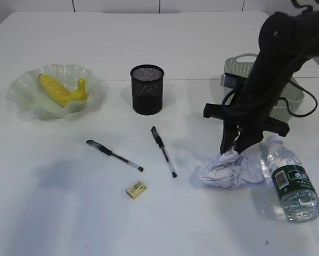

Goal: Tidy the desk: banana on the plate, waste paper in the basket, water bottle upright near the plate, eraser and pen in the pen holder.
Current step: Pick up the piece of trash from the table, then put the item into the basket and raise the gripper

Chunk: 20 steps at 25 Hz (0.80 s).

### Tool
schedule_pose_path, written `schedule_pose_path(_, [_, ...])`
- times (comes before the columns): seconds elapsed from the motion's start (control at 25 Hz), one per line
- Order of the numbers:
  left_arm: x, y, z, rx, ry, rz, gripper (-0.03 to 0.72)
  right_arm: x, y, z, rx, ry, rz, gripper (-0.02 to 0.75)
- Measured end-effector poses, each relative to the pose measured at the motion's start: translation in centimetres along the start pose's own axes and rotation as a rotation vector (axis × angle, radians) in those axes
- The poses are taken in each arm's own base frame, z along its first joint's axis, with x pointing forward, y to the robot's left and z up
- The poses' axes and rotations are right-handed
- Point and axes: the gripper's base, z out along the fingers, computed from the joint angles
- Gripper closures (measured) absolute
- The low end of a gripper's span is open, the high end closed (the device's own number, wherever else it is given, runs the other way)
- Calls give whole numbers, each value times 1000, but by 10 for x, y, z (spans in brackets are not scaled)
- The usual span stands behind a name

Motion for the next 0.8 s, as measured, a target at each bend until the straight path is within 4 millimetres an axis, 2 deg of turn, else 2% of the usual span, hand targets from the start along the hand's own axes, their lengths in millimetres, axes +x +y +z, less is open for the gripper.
schedule_pose_path(0.2, [0, 0, 0, 0, 0, 0, 298, 2, 4, -28, -9, -97, -35, 558])
schedule_pose_path(0.36, [0, 0, 0, 0, -2, 0, 298, -4, 12, -47, -29, -150, -53, 558])
schedule_pose_path(0.6, [0, 0, 0, 0, -5, 0, 300, -19, 27, -91, -53, -299, -104, 558])
schedule_pose_path(0.8, [-1, 0, 0, 0, -8, 0, 305, -29, 28, -126, 32, -446, -122, 558])
